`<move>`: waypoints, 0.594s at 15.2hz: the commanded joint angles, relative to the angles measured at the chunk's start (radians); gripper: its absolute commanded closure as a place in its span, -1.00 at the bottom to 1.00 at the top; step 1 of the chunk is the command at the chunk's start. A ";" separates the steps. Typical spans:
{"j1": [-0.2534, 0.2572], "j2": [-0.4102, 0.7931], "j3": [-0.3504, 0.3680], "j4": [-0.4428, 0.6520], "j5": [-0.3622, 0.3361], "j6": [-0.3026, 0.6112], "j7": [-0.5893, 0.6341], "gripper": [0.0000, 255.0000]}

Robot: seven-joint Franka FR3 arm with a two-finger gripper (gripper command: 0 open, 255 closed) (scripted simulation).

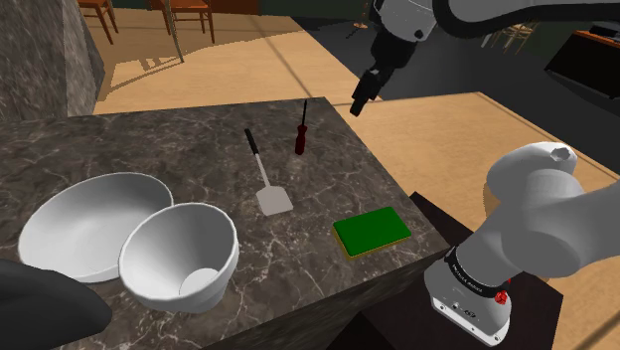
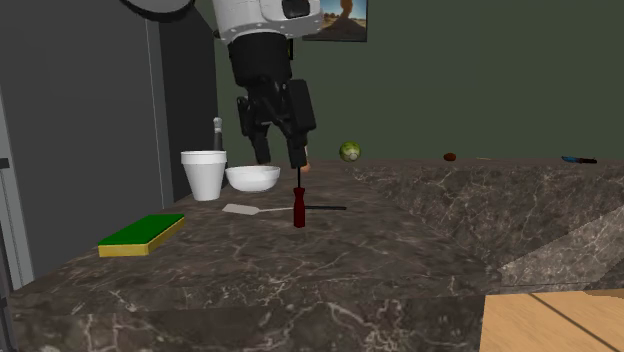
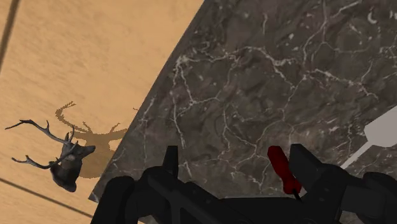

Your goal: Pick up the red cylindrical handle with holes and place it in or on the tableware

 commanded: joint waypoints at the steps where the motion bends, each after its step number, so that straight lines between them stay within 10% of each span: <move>1: 0.019 0.048 0.025 0.013 0.022 0.061 0.020 -1.00; 9: 0.072 0.218 0.104 0.068 0.069 0.267 0.068 -1.00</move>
